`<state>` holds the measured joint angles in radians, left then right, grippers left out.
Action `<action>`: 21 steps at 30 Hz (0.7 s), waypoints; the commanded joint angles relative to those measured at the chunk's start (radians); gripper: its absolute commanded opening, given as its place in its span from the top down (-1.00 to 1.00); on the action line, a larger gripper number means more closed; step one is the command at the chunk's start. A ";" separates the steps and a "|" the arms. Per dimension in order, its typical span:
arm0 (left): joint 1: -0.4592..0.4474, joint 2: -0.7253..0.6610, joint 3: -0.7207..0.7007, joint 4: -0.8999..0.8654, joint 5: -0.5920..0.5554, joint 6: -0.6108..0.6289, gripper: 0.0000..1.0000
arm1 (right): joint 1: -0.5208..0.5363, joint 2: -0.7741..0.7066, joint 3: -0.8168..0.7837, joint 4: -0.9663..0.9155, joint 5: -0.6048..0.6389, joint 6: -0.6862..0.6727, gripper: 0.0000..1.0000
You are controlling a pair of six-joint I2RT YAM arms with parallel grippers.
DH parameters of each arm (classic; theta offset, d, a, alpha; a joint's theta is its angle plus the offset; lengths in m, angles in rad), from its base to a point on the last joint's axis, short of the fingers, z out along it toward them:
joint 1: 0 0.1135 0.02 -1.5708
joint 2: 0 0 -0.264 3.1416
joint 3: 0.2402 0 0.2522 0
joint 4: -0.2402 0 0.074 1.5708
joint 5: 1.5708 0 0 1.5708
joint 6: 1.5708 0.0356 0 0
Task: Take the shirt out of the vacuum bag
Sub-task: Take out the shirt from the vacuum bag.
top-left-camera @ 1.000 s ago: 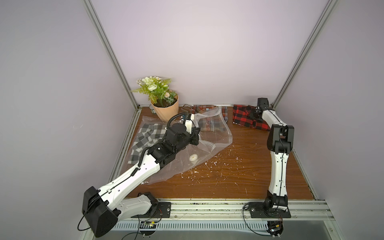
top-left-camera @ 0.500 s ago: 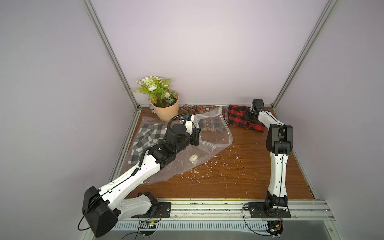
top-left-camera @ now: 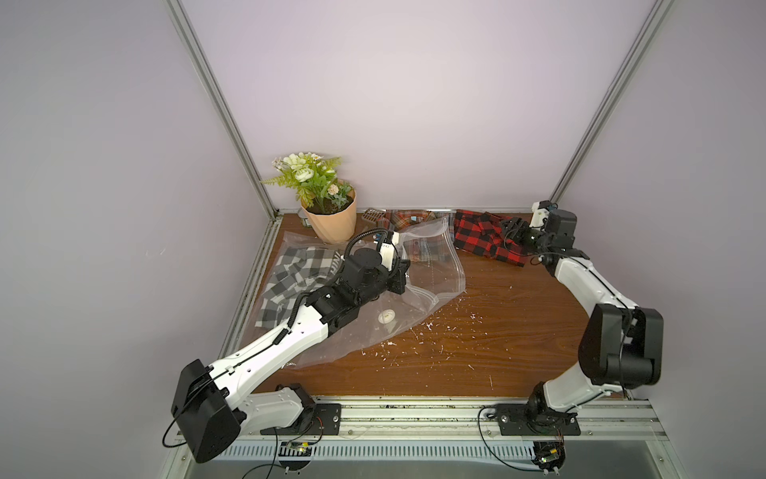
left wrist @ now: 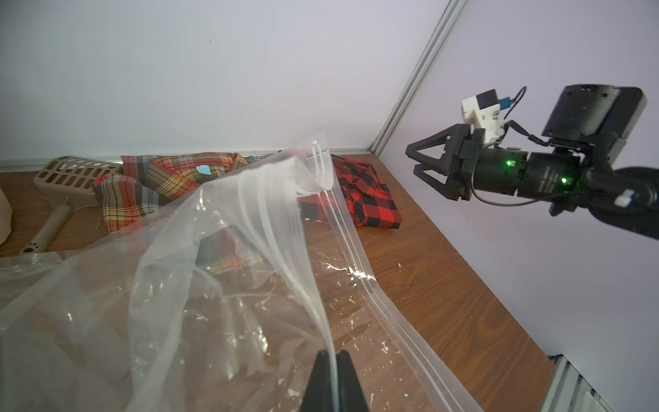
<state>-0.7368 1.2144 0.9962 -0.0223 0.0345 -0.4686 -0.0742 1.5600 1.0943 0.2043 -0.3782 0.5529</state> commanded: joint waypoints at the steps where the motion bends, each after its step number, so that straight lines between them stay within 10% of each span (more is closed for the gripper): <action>1: -0.021 0.020 0.032 0.056 0.023 -0.016 0.99 | 0.034 0.001 -0.195 0.282 -0.214 0.220 -0.43; 9: -0.080 0.048 0.022 0.071 0.009 -0.025 0.99 | 0.047 -0.166 -0.509 0.651 -0.319 0.441 -0.42; 21: -0.208 0.140 0.086 0.073 -0.046 -0.021 0.99 | 0.108 -0.454 -0.664 0.639 -0.390 0.472 -0.41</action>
<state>-0.9169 1.3510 1.0374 0.0051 0.0120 -0.4824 0.0055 1.1294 0.4438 0.8185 -0.7242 1.0065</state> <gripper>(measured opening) 0.057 0.708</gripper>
